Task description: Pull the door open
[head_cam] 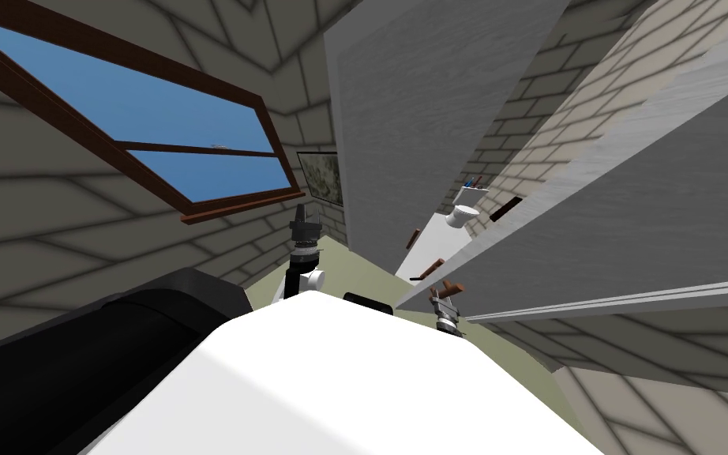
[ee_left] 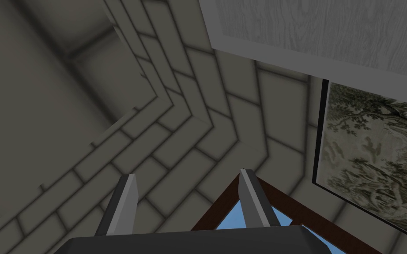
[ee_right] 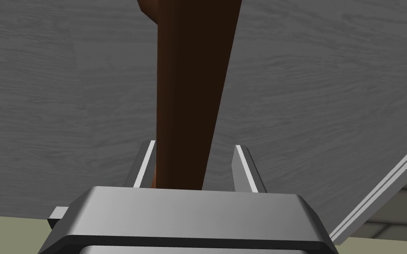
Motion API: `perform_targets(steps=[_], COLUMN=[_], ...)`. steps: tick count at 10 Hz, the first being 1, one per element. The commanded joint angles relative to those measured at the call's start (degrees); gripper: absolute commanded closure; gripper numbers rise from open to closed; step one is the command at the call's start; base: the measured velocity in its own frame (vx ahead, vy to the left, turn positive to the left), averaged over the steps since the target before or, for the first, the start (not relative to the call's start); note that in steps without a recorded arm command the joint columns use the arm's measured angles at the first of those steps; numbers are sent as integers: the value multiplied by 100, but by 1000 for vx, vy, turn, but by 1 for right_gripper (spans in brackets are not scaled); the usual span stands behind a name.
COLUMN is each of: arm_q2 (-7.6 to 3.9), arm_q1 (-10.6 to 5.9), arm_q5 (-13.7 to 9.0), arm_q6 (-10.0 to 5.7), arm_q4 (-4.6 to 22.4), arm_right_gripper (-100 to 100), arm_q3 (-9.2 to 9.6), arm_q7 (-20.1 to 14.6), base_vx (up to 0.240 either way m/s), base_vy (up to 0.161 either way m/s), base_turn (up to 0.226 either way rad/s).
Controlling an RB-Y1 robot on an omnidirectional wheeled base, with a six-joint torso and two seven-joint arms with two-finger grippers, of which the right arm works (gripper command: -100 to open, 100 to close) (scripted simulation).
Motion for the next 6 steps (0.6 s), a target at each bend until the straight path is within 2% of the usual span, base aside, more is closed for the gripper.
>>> perform_targets(steps=[1,6], arm_q2=[-60,-22], arm_q1=[-171,-714], arm_q5=[26,180], arm_q6=[9,-10], arm_q4=[182,454], arm_right_gripper=[100,100], arm_q3=[-1,157], arm_q7=[-59,-178], base_vx=[4,11], base_vy=[-14,-17], base_turn=[22,27])
